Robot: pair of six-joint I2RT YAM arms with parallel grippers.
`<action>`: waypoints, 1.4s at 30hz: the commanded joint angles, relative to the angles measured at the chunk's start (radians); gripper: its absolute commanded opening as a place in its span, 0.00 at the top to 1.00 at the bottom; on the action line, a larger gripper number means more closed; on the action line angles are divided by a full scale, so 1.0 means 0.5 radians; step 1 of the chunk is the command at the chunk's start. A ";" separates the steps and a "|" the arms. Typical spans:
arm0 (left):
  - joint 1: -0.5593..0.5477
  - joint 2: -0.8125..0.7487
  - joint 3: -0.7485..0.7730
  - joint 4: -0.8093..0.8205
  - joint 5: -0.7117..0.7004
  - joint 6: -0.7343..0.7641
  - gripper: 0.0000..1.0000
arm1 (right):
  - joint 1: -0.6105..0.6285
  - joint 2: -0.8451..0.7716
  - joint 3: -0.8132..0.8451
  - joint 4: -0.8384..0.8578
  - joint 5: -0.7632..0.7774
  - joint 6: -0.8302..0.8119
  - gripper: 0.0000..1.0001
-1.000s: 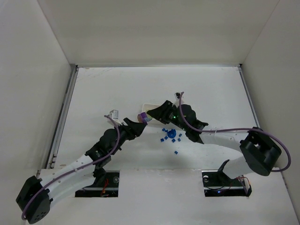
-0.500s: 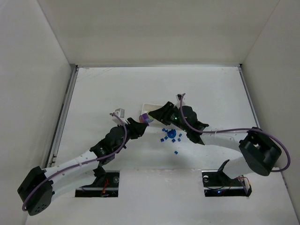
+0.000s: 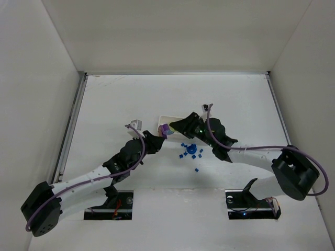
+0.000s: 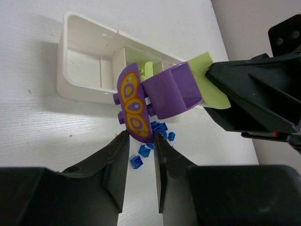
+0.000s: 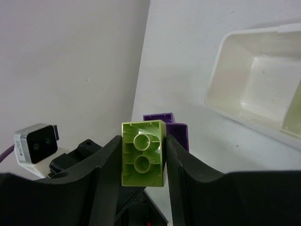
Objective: Sort the legos into containers by color
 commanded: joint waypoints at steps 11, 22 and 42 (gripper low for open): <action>-0.048 -0.049 0.152 -0.030 -0.203 0.198 0.87 | -0.114 -0.204 -0.072 0.137 -0.117 0.042 0.76; -0.063 -0.049 0.179 -0.015 -0.203 0.229 0.88 | -0.209 -0.308 -0.142 0.134 -0.123 0.030 0.76; -0.051 0.395 0.299 0.362 -0.120 0.235 0.97 | -0.593 -0.740 -0.333 -0.022 -0.172 -0.025 0.75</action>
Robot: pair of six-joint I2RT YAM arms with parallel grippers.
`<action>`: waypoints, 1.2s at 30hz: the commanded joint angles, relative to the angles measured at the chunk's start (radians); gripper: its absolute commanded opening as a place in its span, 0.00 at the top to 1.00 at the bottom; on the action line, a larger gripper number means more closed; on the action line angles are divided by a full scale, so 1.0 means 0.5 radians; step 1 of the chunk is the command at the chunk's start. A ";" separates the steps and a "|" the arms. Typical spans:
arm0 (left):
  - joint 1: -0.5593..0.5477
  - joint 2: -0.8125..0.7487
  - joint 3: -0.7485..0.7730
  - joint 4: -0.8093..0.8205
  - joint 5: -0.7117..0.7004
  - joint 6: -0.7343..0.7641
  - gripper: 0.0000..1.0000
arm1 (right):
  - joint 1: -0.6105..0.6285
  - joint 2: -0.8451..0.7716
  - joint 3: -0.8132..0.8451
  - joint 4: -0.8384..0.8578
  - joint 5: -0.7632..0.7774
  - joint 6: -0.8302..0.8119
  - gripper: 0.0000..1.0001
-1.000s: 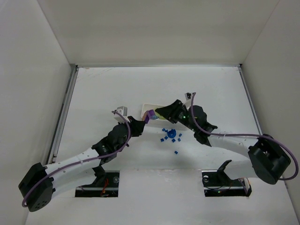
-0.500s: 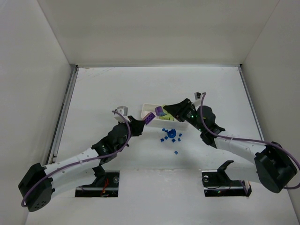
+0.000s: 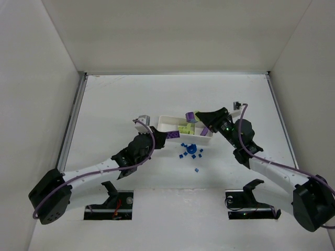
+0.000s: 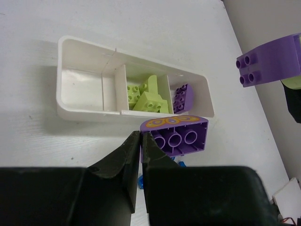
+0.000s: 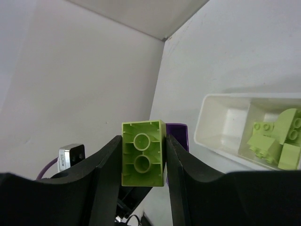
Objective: Sort the legos into containers by color
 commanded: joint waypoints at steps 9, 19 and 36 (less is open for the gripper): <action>-0.016 0.458 0.383 0.406 0.139 0.012 0.97 | -0.256 -0.274 -0.080 -0.078 -0.041 -0.065 0.75; -0.117 1.004 0.788 0.461 0.204 0.027 0.96 | -0.514 -0.538 -0.003 -0.306 -0.038 -0.173 0.74; -0.160 1.541 1.230 0.317 0.136 0.082 0.89 | -0.610 -0.584 -0.074 -0.303 -0.143 -0.213 0.74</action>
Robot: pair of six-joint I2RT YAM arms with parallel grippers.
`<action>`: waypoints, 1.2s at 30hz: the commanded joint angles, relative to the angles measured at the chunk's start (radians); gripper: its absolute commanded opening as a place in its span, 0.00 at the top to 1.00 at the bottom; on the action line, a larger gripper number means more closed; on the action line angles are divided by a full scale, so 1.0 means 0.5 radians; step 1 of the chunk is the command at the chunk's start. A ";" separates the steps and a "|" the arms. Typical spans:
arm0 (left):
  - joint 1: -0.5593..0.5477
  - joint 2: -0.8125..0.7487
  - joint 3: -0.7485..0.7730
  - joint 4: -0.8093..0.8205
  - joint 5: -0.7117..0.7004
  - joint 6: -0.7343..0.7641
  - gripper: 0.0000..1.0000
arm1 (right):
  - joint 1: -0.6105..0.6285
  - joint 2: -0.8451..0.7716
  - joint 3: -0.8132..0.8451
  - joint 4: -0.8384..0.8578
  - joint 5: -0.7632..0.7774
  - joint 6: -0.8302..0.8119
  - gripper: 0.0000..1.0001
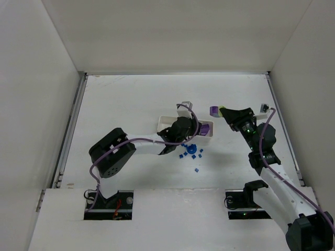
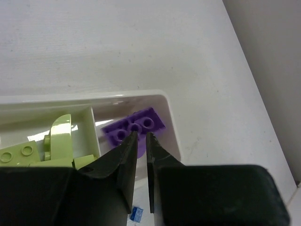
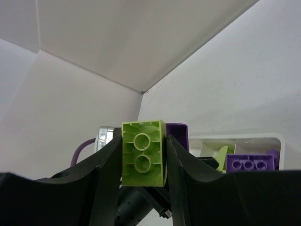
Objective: Sort the legos into containers by color
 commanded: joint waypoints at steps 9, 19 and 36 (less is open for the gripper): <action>0.003 -0.241 -0.058 0.038 -0.081 0.027 0.74 | -0.011 0.022 -0.020 0.087 -0.046 -0.035 0.74; -0.030 -0.993 -0.567 0.268 -0.039 -0.145 0.36 | 0.198 0.160 -0.032 0.133 0.037 -0.004 0.74; -0.015 -0.997 -0.577 0.231 0.121 -0.286 0.40 | 0.640 0.258 0.088 0.108 0.365 0.002 0.74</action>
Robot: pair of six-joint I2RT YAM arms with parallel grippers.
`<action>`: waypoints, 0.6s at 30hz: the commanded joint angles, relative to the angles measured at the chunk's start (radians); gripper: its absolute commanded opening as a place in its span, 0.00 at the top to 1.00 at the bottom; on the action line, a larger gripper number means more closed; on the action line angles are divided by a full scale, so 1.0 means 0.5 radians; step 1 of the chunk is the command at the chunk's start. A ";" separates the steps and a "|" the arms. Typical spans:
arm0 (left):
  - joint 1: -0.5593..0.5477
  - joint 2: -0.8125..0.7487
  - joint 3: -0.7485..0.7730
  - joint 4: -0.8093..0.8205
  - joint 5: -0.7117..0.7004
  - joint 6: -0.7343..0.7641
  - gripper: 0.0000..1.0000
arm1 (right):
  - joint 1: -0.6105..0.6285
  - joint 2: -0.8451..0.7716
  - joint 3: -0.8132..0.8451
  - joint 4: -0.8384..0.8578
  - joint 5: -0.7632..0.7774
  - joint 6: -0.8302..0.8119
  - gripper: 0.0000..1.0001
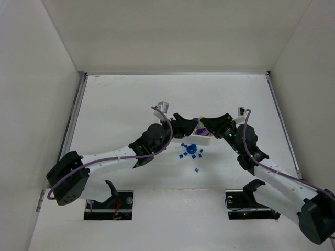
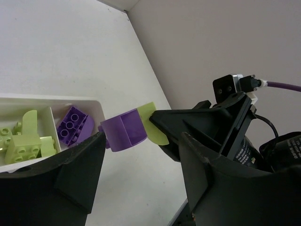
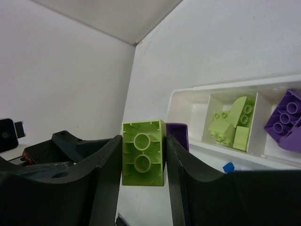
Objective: Sort the legos into containers by color
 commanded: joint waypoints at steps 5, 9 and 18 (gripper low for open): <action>0.031 0.005 0.027 -0.093 -0.012 -0.044 0.43 | 0.053 -0.032 0.106 0.098 0.125 -0.009 0.74; 0.043 0.066 0.085 -0.163 0.006 -0.084 0.37 | 0.053 -0.004 0.106 0.120 0.115 -0.009 0.74; 0.049 0.189 0.162 -0.130 0.025 -0.136 0.38 | 0.090 0.011 0.134 0.178 0.076 0.007 0.74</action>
